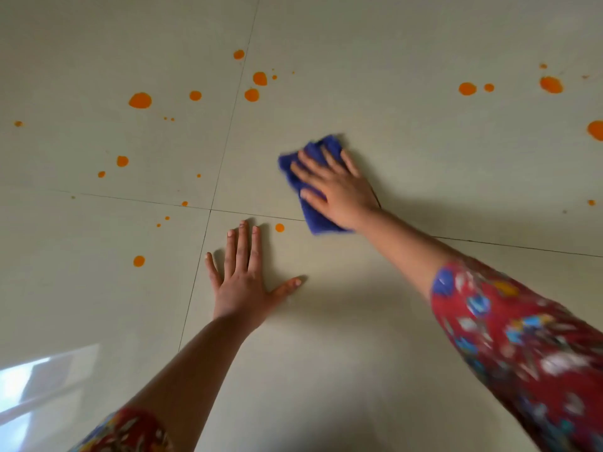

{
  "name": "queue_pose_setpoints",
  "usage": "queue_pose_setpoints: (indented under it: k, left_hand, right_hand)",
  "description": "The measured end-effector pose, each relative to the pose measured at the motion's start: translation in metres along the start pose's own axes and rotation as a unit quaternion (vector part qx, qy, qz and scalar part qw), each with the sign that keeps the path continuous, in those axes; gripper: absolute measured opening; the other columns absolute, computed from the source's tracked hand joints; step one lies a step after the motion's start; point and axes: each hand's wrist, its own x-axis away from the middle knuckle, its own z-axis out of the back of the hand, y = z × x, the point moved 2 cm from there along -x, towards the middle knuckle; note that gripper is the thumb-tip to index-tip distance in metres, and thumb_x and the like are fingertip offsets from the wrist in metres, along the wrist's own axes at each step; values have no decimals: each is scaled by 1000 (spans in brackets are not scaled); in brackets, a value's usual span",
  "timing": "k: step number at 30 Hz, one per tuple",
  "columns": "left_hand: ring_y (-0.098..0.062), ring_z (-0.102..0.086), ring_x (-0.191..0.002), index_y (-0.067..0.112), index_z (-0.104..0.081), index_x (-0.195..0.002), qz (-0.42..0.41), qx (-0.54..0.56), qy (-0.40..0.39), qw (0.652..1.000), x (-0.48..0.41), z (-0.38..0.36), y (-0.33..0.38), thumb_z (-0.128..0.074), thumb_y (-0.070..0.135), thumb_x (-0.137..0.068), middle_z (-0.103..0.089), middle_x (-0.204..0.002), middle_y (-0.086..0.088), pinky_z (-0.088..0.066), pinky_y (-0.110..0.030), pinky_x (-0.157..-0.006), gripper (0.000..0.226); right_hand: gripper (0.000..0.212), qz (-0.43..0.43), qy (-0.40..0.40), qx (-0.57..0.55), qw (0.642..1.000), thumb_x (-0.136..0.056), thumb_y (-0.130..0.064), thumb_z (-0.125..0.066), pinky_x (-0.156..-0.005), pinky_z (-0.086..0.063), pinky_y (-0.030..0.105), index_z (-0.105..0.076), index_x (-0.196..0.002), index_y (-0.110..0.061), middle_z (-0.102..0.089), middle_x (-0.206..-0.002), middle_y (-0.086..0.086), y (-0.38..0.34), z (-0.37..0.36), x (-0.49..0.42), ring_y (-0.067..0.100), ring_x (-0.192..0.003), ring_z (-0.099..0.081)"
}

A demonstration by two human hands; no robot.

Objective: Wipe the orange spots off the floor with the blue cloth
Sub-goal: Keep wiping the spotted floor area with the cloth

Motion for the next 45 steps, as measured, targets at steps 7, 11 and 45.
queue_pose_setpoints:
  k: [7,11,45]
  left_hand:
    - [-11,29,-142,25,21,-149,-5,-2,1,1000,-1,2,0,-27,90,-70,31,-154,9,16,-51,-113,113]
    - [-11,26,-143,25,20,-149,-7,8,0,1000,0,1,0,-25,91,-68,28,-155,10,14,-52,-114,114]
    - [-5,14,-144,24,11,-150,20,95,-66,993,89,51,-151,-10,77,-70,18,-154,16,1,-27,-116,99]
  right_hand:
    - [55,-273,21,-38,961,-100,-52,-25,-119,-4,46,-23,-152,-35,-15,-161,-12,78,13,-38,22,-149,-11]
    - [56,-113,-5,-28,993,-99,-51,-21,-117,-7,47,-22,-152,-34,-18,-161,-8,9,6,-53,26,-148,-15]
    - [69,26,-168,26,985,-88,-68,-6,-118,1,49,12,-149,-41,17,-158,-14,-107,1,28,25,-150,4]
